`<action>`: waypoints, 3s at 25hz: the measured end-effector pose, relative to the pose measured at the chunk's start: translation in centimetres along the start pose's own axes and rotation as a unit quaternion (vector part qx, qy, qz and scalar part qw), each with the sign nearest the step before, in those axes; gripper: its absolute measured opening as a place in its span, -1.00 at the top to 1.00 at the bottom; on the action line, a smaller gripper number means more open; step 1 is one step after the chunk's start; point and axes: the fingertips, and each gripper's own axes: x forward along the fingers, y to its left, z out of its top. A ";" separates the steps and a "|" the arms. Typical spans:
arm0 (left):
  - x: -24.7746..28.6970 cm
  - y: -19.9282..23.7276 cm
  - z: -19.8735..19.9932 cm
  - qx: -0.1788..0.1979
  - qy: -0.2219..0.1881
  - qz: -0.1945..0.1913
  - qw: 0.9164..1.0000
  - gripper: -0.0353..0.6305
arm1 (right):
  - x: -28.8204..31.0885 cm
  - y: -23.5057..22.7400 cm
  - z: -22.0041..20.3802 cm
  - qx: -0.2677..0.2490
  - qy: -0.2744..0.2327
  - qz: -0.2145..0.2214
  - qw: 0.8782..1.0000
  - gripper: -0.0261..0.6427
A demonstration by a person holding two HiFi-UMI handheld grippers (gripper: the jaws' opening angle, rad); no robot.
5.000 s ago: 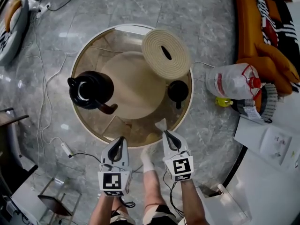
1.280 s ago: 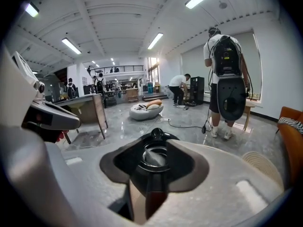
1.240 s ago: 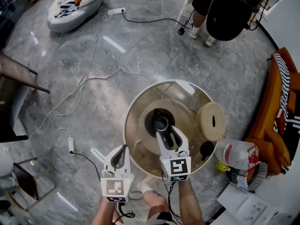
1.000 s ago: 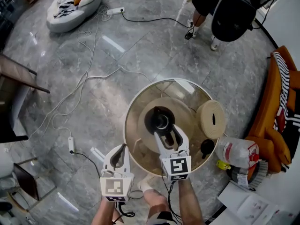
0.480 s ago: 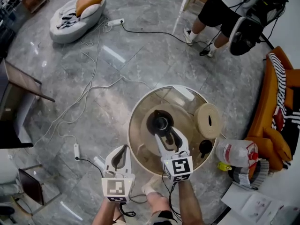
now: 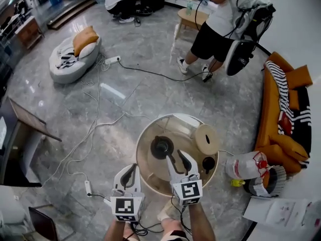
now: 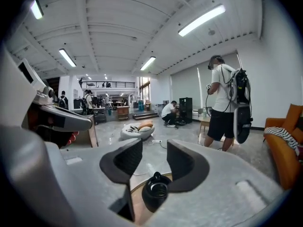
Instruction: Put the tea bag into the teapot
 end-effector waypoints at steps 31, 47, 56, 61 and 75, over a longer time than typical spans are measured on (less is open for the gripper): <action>-16.0 -12.6 12.7 0.090 -0.072 -0.215 0.970 0.83 | -31.3 1.3 11.3 0.012 -0.065 -0.259 0.964 0.92; -20.4 -12.8 11.0 0.133 -0.064 -0.242 0.959 0.83 | -38.7 5.0 9.9 0.024 -0.070 -0.323 0.944 0.92; -20.0 -12.7 11.2 0.125 -0.071 -0.247 0.958 0.83 | -37.8 5.4 10.1 0.024 -0.060 -0.311 0.948 0.93; -20.2 -12.8 11.9 0.130 -0.068 -0.247 0.958 0.83 | -37.5 5.4 9.5 0.027 -0.057 -0.308 0.949 0.92; -19.8 -13.1 11.8 0.129 -0.064 -0.247 0.958 0.83 | -37.8 4.9 9.9 0.029 -0.061 -0.313 0.947 0.92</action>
